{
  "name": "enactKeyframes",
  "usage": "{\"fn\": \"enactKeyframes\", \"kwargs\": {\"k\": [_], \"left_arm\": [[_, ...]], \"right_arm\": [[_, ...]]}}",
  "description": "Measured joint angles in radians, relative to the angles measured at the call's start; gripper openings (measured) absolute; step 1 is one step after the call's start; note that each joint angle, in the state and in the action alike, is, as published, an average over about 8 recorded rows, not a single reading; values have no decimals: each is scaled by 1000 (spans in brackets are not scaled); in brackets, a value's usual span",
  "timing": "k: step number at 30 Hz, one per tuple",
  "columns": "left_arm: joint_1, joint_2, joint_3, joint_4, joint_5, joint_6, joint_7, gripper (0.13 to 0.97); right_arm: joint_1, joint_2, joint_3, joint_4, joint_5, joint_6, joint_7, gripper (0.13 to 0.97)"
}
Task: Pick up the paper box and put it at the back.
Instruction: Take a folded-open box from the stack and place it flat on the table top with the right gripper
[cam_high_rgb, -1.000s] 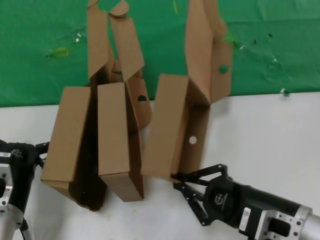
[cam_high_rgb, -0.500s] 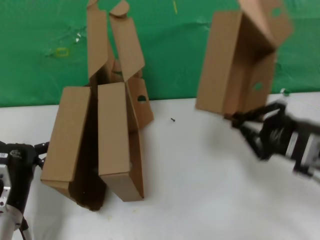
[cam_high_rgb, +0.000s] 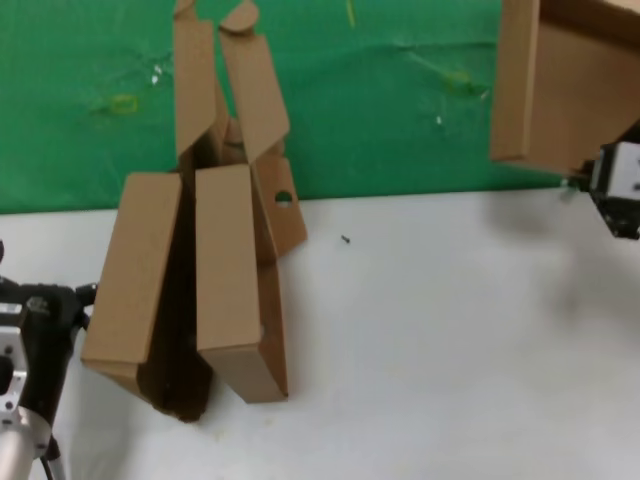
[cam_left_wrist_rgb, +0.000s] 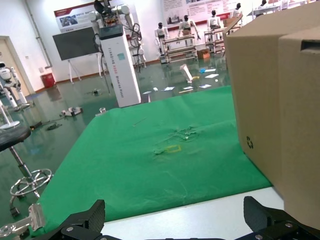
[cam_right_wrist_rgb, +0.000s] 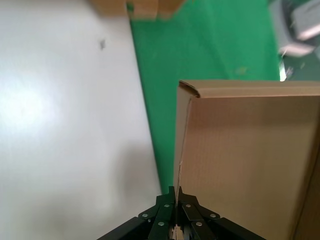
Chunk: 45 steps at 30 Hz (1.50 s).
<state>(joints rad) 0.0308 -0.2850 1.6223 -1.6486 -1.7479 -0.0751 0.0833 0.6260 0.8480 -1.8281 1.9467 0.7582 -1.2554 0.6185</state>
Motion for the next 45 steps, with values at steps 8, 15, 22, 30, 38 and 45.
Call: {"fn": "enactKeyframes", "kwargs": {"k": [8,15,22,30,38,45], "left_arm": [[1,6,-5,-3,15,10,-1,966],[3,7,-9,-4,20,12,-3,966],[6,4,-11,-4,20,9,-4,966],[13,0,-23,-4,20,10,-9,966],[17,-1,-32,-4,22,10,-13,966],[17,-2,-30,-5,23,7,-11,966]], "right_arm": [[189,-147,-151,-184,-164,-130,-37,149],[266,-294,-263,-343,-330,-127,-67,149],[316,-423,-331,-506,-447,-90,-85,149],[356,-513,-353,-675,-522,-20,-87,148],[361,-545,-342,-751,-551,30,-85,148],[356,-539,-328,-728,-559,22,-95,164]]}}
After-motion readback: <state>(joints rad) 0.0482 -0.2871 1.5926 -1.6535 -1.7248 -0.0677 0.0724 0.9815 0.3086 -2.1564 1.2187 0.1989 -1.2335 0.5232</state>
